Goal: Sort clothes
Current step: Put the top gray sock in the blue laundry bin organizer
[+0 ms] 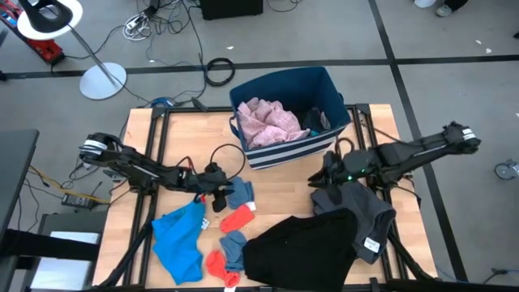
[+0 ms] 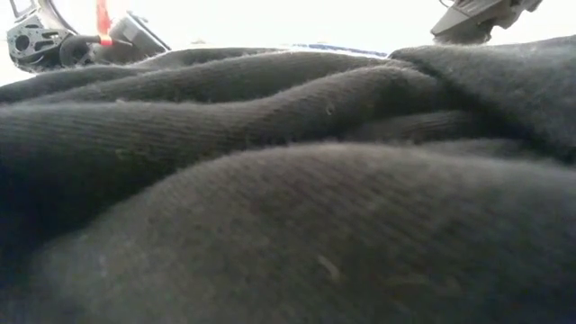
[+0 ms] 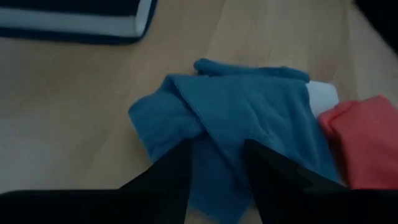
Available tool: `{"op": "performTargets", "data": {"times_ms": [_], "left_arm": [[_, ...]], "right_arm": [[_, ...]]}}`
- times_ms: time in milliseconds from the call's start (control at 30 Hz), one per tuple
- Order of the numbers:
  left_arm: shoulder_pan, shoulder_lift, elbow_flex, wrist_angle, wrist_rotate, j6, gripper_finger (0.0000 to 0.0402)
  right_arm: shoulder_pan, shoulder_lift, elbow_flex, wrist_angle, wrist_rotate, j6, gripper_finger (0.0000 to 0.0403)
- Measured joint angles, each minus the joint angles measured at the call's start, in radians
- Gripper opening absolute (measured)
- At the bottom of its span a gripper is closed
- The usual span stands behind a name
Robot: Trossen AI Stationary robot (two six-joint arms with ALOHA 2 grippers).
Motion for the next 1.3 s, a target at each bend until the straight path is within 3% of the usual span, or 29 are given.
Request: {"op": "performTargets", "data": {"times_ms": [200,433,900,1033,1167,1300], "left_arm": [[0.0,0.083,0.002,0.037,0.003,-0.059,0.0132],[0.0,0.119,0.002,0.097,0.022,-0.076,0.0014],[-0.001,0.084,0.002,0.087,0.072,-0.076,0.0002],[-0.001,0.073,0.002,0.095,0.087,-0.081,0.0001],[-0.001,0.033,0.002,0.083,0.092,-0.08,0.0001],[-0.001,-0.045,0.003,0.078,0.085,-0.053,0.0]], "right_arm": [[0.059,0.106,-0.017,0.097,0.011,0.038,0.0088],[0.124,0.236,-0.017,0.198,0.052,0.054,0.0087],[0.226,0.526,-0.017,0.309,0.224,0.068,0.0086],[0.253,0.619,-0.066,0.586,0.32,-0.008,0.0081],[0.256,0.697,-0.17,0.933,0.31,-0.051,0.0073],[0.256,0.745,-0.276,1.108,0.3,0.015,0.0062]]}}
